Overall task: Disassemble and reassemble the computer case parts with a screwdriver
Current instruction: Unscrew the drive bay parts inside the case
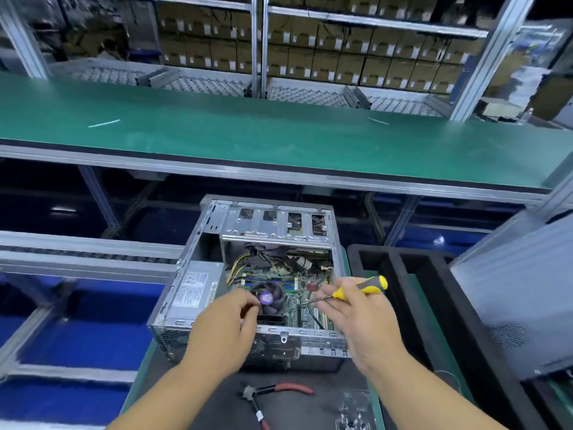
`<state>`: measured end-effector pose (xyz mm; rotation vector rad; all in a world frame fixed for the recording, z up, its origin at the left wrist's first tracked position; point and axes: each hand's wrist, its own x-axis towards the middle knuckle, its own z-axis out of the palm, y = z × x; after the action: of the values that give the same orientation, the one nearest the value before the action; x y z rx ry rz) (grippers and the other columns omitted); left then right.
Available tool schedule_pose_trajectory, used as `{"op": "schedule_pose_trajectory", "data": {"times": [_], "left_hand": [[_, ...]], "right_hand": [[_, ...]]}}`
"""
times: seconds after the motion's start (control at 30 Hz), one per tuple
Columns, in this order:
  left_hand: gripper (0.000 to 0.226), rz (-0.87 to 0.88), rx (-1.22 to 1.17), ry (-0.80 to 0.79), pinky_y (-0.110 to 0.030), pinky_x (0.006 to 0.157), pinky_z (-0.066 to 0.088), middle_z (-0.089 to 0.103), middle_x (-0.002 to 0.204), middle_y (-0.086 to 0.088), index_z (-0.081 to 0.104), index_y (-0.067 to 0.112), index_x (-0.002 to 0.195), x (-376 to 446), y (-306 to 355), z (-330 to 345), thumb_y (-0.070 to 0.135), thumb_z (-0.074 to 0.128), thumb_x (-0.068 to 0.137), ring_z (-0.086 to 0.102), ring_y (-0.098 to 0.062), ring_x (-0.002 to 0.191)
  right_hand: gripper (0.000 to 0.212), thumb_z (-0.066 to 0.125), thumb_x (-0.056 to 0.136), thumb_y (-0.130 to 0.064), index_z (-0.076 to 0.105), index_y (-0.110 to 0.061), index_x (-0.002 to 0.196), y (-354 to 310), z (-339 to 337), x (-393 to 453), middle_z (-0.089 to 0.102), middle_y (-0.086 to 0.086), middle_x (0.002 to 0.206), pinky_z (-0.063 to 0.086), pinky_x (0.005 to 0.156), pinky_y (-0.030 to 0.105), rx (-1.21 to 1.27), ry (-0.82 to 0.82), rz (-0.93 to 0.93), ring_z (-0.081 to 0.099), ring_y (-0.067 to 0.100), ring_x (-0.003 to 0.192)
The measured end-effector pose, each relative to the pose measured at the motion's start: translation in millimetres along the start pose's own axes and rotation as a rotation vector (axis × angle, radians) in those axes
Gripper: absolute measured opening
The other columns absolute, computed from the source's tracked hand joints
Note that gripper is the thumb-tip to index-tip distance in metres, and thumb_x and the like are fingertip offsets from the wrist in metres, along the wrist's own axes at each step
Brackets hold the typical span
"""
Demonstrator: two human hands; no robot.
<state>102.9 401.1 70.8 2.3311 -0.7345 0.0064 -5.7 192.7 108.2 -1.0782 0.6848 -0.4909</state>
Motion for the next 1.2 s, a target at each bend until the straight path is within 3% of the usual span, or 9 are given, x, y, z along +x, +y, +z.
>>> {"op": "schedule_pose_trajectory", "data": {"times": [0.13, 0.37, 0.53, 0.63, 0.73, 0.87, 0.97, 1.07, 1.2], "left_hand": [[0.021, 0.176, 0.191, -0.020, -0.039, 0.069, 0.050, 0.066, 0.082, 0.014, 0.064, 0.031, 0.092, -4, 2, 8, 0.040, 0.046, 0.097, 0.062, -0.017, 0.078], [0.036, 0.221, 0.370, -0.060, -0.039, 0.074, 0.045, 0.064, 0.082, 0.011, 0.059, 0.029, 0.090, -2, 5, 9, 0.040, 0.027, 0.103, 0.061, -0.017, 0.079], [0.035, 0.241, 0.386, -0.066, -0.040, 0.072, 0.045, 0.064, 0.079, 0.010, 0.058, 0.029, 0.088, -2, 4, 8, 0.040, 0.028, 0.103, 0.061, -0.019, 0.076], [0.037, 0.251, 0.393, -0.060, -0.039, 0.069, 0.045, 0.063, 0.076, 0.009, 0.058, 0.030, 0.086, -2, 4, 9, 0.040, 0.026, 0.102, 0.061, -0.019, 0.073], [0.036, 0.249, 0.386, -0.057, -0.038, 0.068, 0.045, 0.063, 0.077, 0.011, 0.058, 0.031, 0.088, -2, 5, 9, 0.042, 0.027, 0.102, 0.062, -0.018, 0.074], [0.012, 0.114, 0.176, -0.046, -0.033, 0.070, 0.045, 0.069, 0.086, 0.017, 0.063, 0.037, 0.101, -1, 7, 10, 0.040, 0.052, 0.097, 0.064, -0.014, 0.081], [0.008, 0.019, -0.123, -0.044, -0.027, 0.077, 0.049, 0.068, 0.093, 0.025, 0.063, 0.039, 0.101, -1, 22, 11, 0.034, 0.061, 0.095, 0.062, -0.001, 0.089], [0.014, 0.075, -0.317, -0.041, -0.005, 0.073, 0.041, 0.066, 0.096, 0.029, 0.065, 0.038, 0.096, -9, 53, 17, 0.024, 0.067, 0.093, 0.062, 0.005, 0.090], [0.019, 0.128, -0.490, -0.154, -0.006, 0.071, 0.044, 0.069, 0.091, 0.024, 0.067, 0.036, 0.097, -21, 98, 35, 0.019, 0.072, 0.091, 0.065, -0.002, 0.085]], "right_hand": [[0.039, 0.051, 0.108, -0.035, 0.065, 0.002, 0.111, 2, -10, -12, 0.076, 0.020, 0.095, 0.061, 0.089, 0.049, 0.114, 0.028, 0.065, 0.076, 0.036, 0.099], [0.041, 0.049, 0.107, -0.035, 0.062, 0.001, 0.122, 5, -24, -17, 0.074, 0.026, 0.111, 0.058, 0.088, 0.048, 0.258, 0.017, 0.127, 0.074, 0.038, 0.105], [0.050, 0.049, 0.100, -0.051, 0.064, -0.014, 0.130, 3, -45, -23, 0.073, 0.020, 0.122, 0.057, 0.087, 0.047, 0.366, -0.021, 0.198, 0.073, 0.034, 0.110], [0.053, 0.055, 0.091, -0.058, 0.073, -0.022, 0.126, 0, -57, -27, 0.074, 0.012, 0.112, 0.058, 0.079, 0.039, 0.361, -0.004, 0.190, 0.070, 0.025, 0.092], [0.047, 0.059, 0.094, -0.053, 0.079, -0.019, 0.118, -4, -69, -31, 0.058, 0.008, 0.093, 0.057, 0.069, 0.032, 0.403, 0.006, 0.198, 0.055, 0.020, 0.076], [0.025, 0.064, 0.097, -0.027, 0.084, -0.012, 0.097, -7, -84, -41, 0.069, 0.007, 0.091, 0.061, 0.070, 0.030, 0.475, -0.039, 0.199, 0.065, 0.020, 0.078], [0.013, 0.069, 0.090, -0.013, 0.080, -0.006, 0.092, 1, -95, -50, 0.071, 0.016, 0.096, 0.062, 0.072, 0.033, 0.494, -0.028, 0.205, 0.073, 0.027, 0.085], [0.002, 0.072, 0.086, -0.009, 0.071, -0.010, 0.085, 11, -105, -57, 0.072, 0.021, 0.104, 0.063, 0.072, 0.034, 0.485, 0.017, 0.211, 0.075, 0.031, 0.088], [0.006, 0.071, 0.084, -0.009, 0.067, -0.010, 0.088, 17, -119, -66, 0.073, 0.021, 0.104, 0.064, 0.070, 0.034, 0.500, 0.090, 0.214, 0.076, 0.033, 0.090]]}}
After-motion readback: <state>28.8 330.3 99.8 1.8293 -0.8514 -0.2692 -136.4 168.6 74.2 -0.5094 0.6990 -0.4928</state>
